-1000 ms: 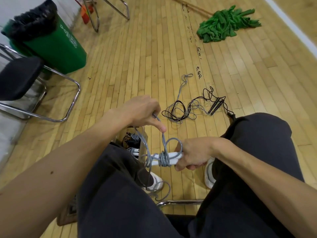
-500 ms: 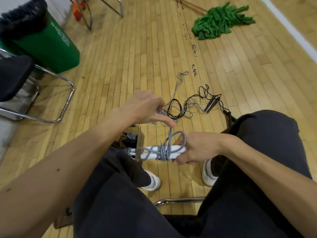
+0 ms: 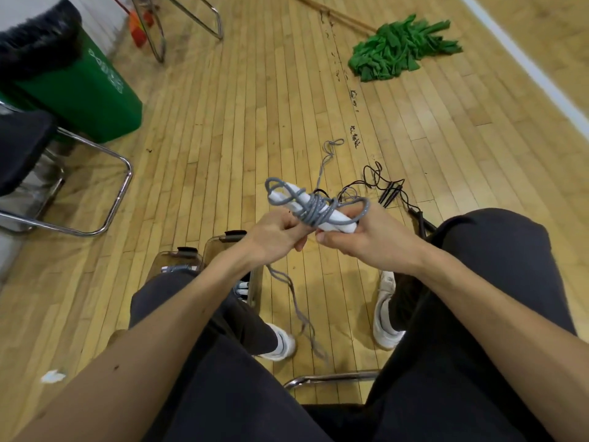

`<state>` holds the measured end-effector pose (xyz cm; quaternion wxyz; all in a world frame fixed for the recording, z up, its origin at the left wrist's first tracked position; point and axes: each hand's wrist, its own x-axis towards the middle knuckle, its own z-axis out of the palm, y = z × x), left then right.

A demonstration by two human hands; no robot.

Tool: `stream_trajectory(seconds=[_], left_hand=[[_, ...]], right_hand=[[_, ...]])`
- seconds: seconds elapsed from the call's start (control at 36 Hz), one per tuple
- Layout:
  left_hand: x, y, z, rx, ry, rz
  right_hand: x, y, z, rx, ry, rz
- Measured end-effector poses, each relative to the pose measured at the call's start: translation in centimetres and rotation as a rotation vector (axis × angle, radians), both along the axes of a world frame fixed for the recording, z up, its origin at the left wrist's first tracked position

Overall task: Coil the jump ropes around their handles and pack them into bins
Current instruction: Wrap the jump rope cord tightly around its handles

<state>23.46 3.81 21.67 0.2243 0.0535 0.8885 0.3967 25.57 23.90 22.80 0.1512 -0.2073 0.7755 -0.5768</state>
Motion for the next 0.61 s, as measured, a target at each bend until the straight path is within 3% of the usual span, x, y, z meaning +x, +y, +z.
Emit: stream_trajectory(seconds=[0.36, 0.61], left_hand=[[2.2, 0.5, 0.5, 0.010, -0.017, 0.012], [3.5, 0.6, 0.8, -0.096, 0.039, 0.019]], right_hand=[[-1.0, -0.5, -1.7, 0.156, -0.189, -0.282], [-2.0, -1.1, -2.4, 0.314, -0.272, -0.354]])
